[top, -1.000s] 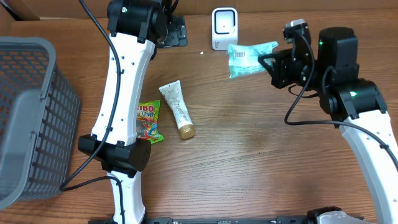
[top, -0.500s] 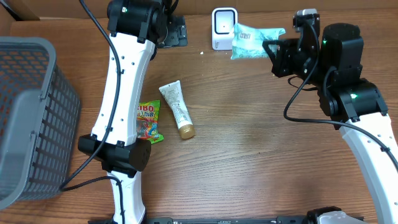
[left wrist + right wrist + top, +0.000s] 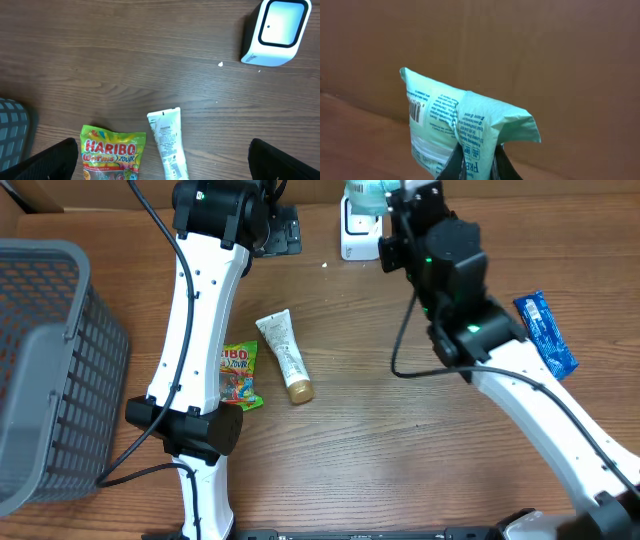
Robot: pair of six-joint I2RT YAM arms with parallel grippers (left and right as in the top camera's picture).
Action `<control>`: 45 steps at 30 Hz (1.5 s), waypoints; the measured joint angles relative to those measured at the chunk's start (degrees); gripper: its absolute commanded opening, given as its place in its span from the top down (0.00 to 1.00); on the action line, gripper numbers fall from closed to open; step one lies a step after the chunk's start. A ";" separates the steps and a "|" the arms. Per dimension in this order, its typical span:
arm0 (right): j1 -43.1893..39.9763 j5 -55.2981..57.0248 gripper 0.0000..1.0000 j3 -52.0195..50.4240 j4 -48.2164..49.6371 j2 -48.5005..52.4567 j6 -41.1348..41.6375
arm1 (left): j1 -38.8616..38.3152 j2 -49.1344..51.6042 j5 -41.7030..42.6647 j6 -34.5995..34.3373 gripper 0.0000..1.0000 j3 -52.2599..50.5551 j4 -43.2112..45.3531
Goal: Scan the item barcode
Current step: 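Lift the green pack and hold its barcode under the scanner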
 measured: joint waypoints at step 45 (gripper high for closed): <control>-1.25 18.01 0.96 20.24 24.83 47.89 -63.08 | 0.00 0.00 0.00 0.00 0.00 0.00 -0.04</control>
